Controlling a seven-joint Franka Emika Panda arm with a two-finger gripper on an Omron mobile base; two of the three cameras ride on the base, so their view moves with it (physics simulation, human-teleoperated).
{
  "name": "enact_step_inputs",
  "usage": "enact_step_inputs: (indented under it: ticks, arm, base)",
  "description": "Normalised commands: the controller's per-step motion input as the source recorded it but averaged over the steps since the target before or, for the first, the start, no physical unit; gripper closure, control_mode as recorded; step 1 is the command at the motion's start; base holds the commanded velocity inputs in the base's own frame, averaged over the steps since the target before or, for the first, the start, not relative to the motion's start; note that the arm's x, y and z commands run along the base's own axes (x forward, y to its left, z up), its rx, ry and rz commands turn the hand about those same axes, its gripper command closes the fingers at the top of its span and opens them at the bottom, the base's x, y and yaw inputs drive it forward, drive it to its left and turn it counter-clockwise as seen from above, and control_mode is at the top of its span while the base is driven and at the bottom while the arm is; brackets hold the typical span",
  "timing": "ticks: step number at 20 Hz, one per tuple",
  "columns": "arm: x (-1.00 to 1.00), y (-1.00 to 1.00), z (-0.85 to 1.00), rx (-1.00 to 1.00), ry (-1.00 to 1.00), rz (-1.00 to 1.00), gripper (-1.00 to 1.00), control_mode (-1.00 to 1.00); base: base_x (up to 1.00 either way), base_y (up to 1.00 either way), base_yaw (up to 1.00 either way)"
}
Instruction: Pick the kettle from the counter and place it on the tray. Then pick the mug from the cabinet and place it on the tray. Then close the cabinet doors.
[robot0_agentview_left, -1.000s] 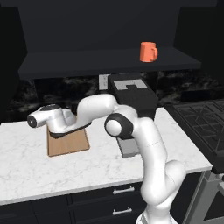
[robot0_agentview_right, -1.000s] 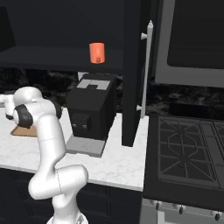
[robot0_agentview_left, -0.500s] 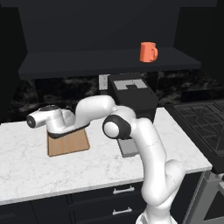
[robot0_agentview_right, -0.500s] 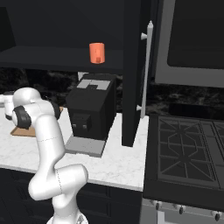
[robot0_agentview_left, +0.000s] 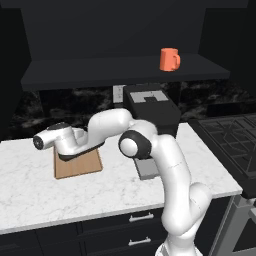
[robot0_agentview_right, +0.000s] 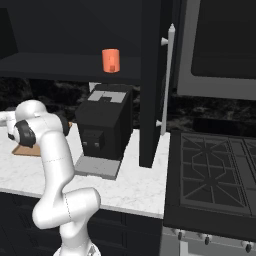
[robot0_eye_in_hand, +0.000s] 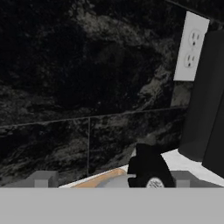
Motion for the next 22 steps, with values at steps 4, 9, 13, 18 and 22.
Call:
enact_step_inputs:
  ticks: [4, 9, 13, 18, 22]
  arm:
    - [-0.17, -0.1, 0.0, 0.0, 0.0, 0.0, -1.0, -1.0]
    - [-0.33, -0.08, 0.0, 0.0, 0.0, 0.0, -1.0, -1.0]
    - [-0.33, -0.06, 0.17, 0.01, 0.0, 0.0, -1.0, -1.0]
    - [-0.36, -0.05, 0.43, 0.03, 0.0, 0.0, -1.0, -1.0]
    - [-0.33, -0.17, 0.51, 0.06, 0.04, 0.0, -1.0, -1.0]
  base:
    - [0.0, 0.0, 0.0]
    - [0.0, 0.0, 0.0]
    - [0.0, 0.0, 0.0]
    - [0.0, 0.0, 0.0]
    - [0.0, 0.0, 0.0]
